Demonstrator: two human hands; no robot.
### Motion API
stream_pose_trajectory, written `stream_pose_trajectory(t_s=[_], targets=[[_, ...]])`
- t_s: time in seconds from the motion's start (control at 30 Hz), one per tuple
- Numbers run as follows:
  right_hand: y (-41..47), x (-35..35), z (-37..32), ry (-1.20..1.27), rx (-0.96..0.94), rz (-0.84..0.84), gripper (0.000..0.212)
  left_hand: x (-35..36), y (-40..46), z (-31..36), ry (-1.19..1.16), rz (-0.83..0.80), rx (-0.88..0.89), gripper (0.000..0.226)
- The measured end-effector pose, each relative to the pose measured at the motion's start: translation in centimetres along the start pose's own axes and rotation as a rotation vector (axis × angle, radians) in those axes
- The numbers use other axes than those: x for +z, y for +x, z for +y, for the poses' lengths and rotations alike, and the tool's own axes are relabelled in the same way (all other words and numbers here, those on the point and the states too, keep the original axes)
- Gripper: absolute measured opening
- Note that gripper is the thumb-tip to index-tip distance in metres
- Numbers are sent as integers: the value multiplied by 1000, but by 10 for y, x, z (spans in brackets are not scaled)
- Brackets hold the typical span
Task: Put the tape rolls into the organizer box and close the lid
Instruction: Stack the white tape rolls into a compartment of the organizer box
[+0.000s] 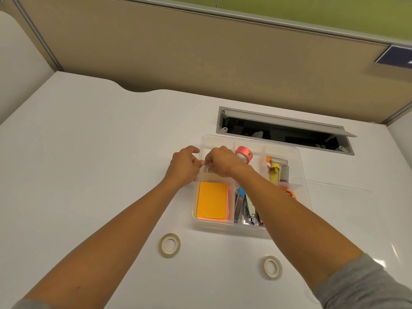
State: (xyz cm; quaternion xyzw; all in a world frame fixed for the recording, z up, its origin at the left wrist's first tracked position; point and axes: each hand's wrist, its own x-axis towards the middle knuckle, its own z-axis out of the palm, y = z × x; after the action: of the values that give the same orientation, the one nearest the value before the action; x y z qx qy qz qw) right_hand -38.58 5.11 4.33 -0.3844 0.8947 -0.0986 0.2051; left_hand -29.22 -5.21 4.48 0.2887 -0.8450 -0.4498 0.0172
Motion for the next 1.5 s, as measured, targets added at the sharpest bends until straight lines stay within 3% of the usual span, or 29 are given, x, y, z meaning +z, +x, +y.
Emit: stream_pose_trajectory(t_s=[0.27,0.43,0.53,0.73,0.93,1.13,1.3,1.4,1.5], targets=[[-1,-1,-1,-12,-9,-44,27,0,1,-2,12,6,15,42],[-9,-6,0,22,34,-55,47,0,0,0,-1,2,-9,43],[-25,-17,-3,114,73,95,53,-3,0,1,-37,-26,-16,44],[-97,-29,-5,370,113,373,37,-25,-18,-1,-118,70,7,47],[-188,-3,12,507,213,567,32,-32,-77,-36,-88,138,111,38],[-253,44,26,604,322,754,21,-23,-142,-92,-3,121,61,37],[-276,85,34,542,510,666,30,-12,-180,-116,237,-31,111,64],[-279,99,35,405,575,478,44,-7,-190,-116,373,-75,193,75],[-281,107,35,329,551,339,53,-3,-193,-114,409,-128,202,72]])
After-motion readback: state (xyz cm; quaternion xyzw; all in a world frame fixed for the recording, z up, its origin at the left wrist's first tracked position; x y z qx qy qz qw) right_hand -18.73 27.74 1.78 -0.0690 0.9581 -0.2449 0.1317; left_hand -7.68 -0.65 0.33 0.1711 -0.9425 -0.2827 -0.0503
